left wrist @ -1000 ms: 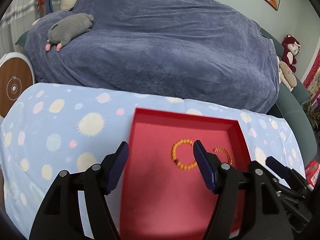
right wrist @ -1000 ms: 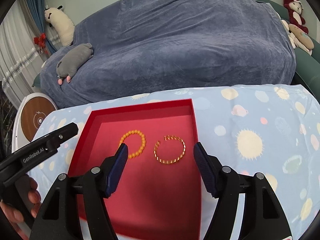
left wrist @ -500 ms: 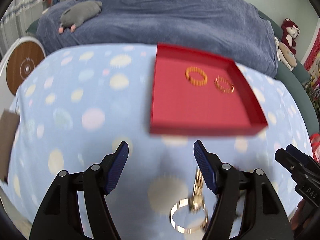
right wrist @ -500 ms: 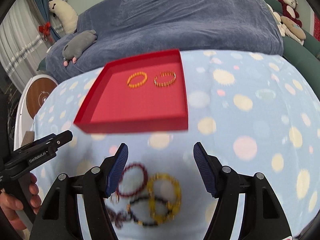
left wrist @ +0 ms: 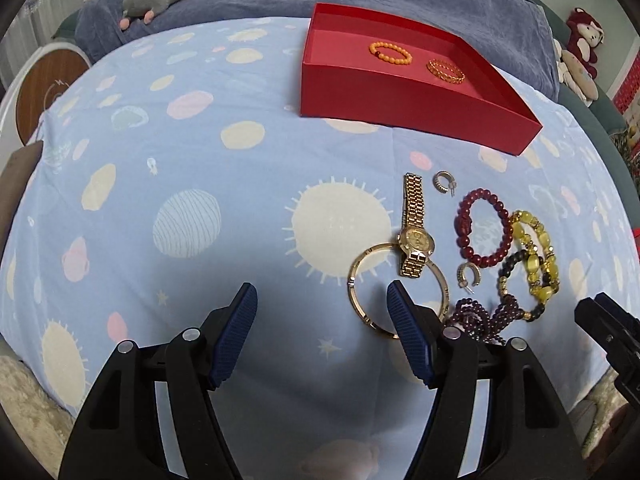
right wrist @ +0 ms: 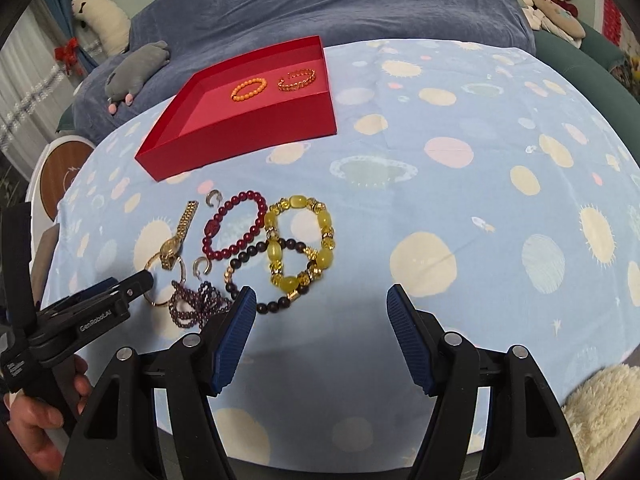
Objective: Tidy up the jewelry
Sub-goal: 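Withdraw both grippers from the red box back to the jewelry, then grasp the thin gold bangle with the left gripper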
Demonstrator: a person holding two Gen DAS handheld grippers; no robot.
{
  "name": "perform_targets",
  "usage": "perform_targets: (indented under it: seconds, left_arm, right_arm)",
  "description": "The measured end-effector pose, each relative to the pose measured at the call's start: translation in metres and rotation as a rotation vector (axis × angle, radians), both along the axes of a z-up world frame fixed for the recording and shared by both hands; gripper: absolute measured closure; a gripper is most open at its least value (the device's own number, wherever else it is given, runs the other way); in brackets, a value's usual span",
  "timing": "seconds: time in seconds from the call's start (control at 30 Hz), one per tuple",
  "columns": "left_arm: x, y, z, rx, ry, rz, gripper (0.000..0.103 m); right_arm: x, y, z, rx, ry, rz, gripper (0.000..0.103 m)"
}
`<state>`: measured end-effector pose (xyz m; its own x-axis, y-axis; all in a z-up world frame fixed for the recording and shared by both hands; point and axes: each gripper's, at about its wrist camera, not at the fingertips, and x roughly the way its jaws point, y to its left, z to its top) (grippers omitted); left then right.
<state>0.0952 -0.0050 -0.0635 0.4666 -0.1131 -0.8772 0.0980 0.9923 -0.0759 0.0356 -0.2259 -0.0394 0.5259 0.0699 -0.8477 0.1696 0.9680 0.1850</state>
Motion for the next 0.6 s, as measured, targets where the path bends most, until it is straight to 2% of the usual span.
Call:
perform_targets:
  seconds: [0.13, 0.2, 0.3, 0.37, 0.43, 0.6]
  left_arm:
    - [0.001, -0.007, -0.001, 0.034, -0.022, -0.013, 0.049]
    - [0.0, -0.01, -0.001, 0.055, -0.038, -0.027, 0.056]
    - [-0.003, -0.011, 0.0, 0.074, -0.061, -0.037, 0.07]
    - [-0.004, -0.011, 0.0, 0.069, -0.068, -0.044, 0.09]
    - [-0.006, -0.01, 0.001, 0.057, -0.067, -0.049, 0.1]
    - [-0.007, -0.001, 0.002, 0.006, -0.047, -0.022, 0.1]
  right_arm:
    - [0.001, 0.004, -0.001, -0.003, -0.001, 0.008, 0.038]
    - [0.003, 0.004, -0.003, 0.003, 0.005, 0.005, 0.038]
    - [0.007, 0.002, -0.005, 0.01, 0.011, -0.005, 0.038]
    - [0.01, 0.0, -0.006, 0.014, 0.012, -0.015, 0.039]
    - [0.015, -0.002, -0.007, -0.001, 0.018, -0.029, 0.043]
    - [0.034, -0.009, -0.011, 0.008, 0.037, -0.05, 0.06]
